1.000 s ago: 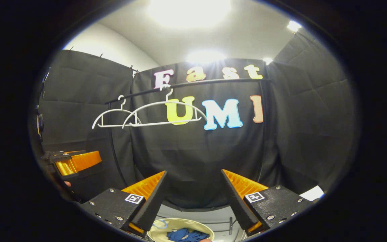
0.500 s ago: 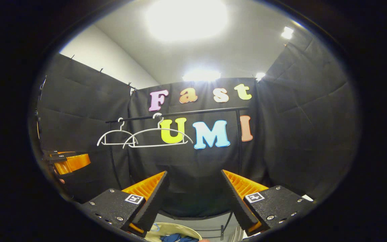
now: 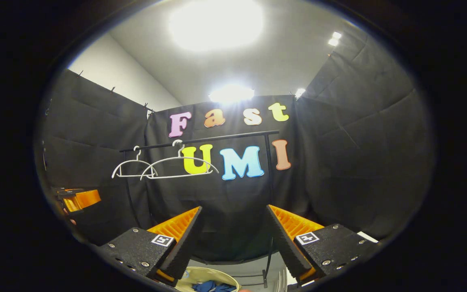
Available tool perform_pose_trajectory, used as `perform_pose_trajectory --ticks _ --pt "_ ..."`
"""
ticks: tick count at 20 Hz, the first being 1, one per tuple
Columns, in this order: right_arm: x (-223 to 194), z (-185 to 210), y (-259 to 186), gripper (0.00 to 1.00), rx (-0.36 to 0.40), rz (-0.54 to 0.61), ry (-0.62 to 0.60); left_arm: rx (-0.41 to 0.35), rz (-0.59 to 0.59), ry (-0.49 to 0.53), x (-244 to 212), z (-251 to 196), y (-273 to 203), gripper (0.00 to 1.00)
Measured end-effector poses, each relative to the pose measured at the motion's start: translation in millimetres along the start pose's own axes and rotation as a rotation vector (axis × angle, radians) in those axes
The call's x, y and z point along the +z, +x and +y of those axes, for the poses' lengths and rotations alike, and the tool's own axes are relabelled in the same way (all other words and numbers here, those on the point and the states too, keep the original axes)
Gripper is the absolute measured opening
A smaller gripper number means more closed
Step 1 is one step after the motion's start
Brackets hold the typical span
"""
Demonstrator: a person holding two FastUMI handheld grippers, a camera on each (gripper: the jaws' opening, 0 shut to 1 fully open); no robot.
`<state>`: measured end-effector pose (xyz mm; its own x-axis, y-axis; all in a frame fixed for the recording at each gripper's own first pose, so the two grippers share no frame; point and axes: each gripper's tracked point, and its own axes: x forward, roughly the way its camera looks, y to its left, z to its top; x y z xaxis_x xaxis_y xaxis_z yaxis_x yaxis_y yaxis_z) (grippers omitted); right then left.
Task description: Grasp the clothes on the hanger with both hands and then place them into the laundry hamper below.
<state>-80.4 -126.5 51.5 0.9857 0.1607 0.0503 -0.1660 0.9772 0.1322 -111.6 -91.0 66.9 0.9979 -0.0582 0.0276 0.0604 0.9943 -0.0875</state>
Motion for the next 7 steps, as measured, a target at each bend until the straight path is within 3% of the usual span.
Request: perform_pose_trajectory --ticks 2,4,7 --pt "2.1 0.4 -0.6 0.93 -0.001 -0.007 -0.006 0.005 -0.006 -0.002 3.0 1.7 1.0 0.88" --pt "3.0 2.4 -1.7 0.93 0.002 -0.010 -0.001 0.007 -0.007 0.001 3.6 2.0 -0.1 0.88" --pt "0.7 5.2 -1.1 0.93 0.009 -0.008 -0.003 0.001 -0.011 0.011 5.0 0.1 -1.1 0.96"
